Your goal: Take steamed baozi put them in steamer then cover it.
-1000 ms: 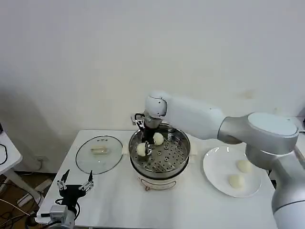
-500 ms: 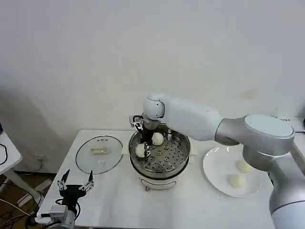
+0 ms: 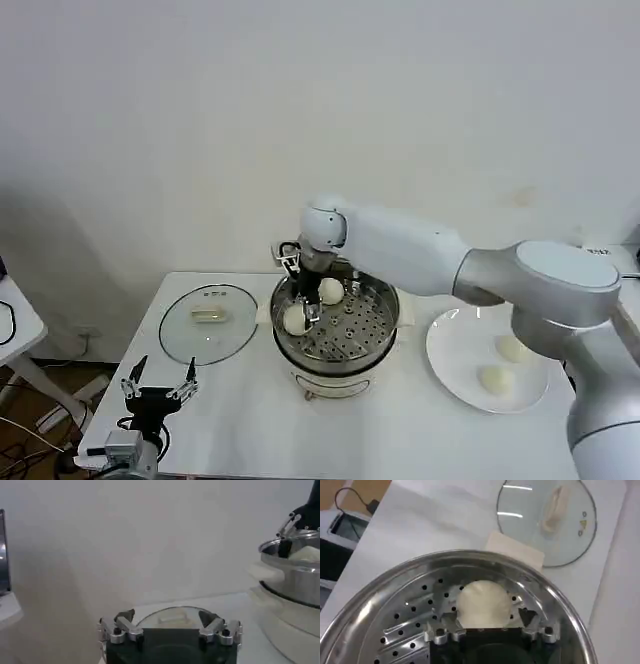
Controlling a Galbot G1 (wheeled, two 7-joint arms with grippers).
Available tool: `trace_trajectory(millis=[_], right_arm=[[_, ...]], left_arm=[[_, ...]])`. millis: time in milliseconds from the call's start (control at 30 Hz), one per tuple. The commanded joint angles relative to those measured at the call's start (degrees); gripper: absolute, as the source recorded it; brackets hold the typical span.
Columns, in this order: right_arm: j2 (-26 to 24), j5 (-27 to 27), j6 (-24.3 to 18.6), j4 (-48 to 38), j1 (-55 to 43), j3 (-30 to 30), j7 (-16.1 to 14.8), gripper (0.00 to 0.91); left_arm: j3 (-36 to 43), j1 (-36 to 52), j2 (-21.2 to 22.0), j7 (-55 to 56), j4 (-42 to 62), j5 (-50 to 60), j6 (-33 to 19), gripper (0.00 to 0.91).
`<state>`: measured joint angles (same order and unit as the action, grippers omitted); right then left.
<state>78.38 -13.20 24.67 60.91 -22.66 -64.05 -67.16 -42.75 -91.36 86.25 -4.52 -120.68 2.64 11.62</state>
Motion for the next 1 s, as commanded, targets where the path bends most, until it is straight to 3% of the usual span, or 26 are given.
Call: trace_trajectory(millis=[33, 433, 633, 800, 1000], right_arm=[[-6.91, 0.04, -0.32, 7.73, -2.34, 0.68, -0.18, 0.907], [-30.85, 1.29, -2.46, 24.68, -7.31, 4.54, -3.61, 0.907], [-41.32, 2.34, -4.47, 28.34, -7.51, 5.85, -5.51, 0.907], [-48.02, 4.17, -6.12, 30.15, -6.24, 6.57, -7.05, 0.907], [-52.22, 12.28, -8.46, 32.40, -2.19, 6.22, -8.50, 0.907]], left_arm=[[0.09, -0.08, 0.12, -0.11, -0.27, 0.02, 0.14, 0.907], [0.76, -0.54, 0.39, -0.32, -0.73, -0.92, 1.12, 0.907], [1.28, -0.51, 0.29, -0.41, -0.82, -0.64, 1.11, 0.907], [1.88, -0.71, 0.31, -0.44, -0.92, -0.10, 1.11, 0.907], [2.26, -1.14, 0.49, -0.41, -1.35, 0.25, 1.12, 0.907]])
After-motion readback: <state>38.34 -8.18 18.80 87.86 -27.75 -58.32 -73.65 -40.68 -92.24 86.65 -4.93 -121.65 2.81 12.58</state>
